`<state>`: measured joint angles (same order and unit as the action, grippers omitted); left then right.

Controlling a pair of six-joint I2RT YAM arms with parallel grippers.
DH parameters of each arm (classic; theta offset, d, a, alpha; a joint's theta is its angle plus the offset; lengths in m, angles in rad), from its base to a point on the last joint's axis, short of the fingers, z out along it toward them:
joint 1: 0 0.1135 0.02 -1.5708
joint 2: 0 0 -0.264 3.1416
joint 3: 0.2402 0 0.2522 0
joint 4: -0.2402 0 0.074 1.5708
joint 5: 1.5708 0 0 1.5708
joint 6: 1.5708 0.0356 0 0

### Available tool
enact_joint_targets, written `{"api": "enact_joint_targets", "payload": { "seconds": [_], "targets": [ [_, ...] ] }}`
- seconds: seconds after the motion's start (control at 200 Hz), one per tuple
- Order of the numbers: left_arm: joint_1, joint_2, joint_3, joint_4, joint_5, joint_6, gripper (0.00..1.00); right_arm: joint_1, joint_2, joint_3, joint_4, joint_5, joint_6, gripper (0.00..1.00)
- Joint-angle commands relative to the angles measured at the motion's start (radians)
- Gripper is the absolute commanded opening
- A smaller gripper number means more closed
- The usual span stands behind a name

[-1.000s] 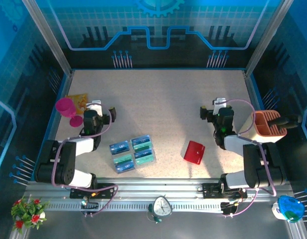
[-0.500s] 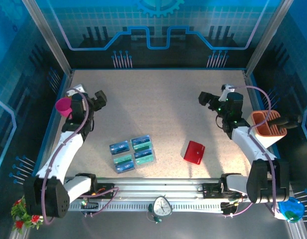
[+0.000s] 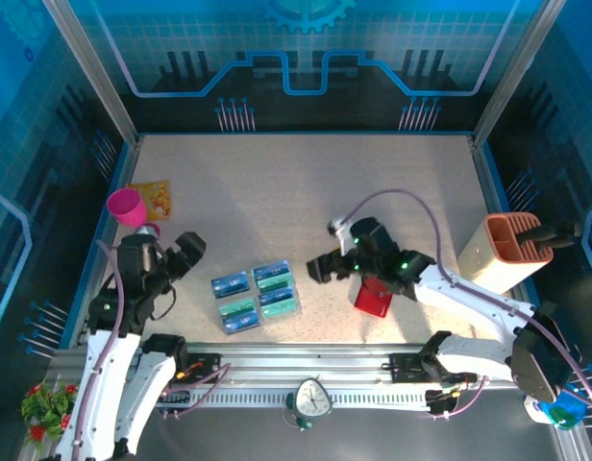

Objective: Put the credit cards into the card holder

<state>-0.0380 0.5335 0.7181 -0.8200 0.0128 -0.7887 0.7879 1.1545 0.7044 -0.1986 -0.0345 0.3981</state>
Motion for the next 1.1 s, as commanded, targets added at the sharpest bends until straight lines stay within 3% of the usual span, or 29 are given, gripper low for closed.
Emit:
{"api": "enact_joint_targets", "payload": {
  "seconds": [0.0,0.18,0.46,1.096],
  "targets": [
    [-0.013,-0.073,-0.064,-0.135,0.105,-0.123,0.99,0.11,-0.029,-0.046,-0.135,0.185,-0.011,0.92],
    [-0.02,-0.127,-0.134,-0.127,0.17,-0.183,0.99,0.223,-0.052,-0.104,-0.127,0.215,0.052,0.92],
    [-0.037,-0.117,-0.195,-0.071,0.211,-0.198,0.99,0.312,0.08,-0.098,-0.058,0.248,0.09,0.93],
    [-0.095,-0.06,-0.274,0.092,0.221,-0.236,0.99,0.32,0.232,-0.028,0.017,0.276,0.099,0.93]
  ]
}}
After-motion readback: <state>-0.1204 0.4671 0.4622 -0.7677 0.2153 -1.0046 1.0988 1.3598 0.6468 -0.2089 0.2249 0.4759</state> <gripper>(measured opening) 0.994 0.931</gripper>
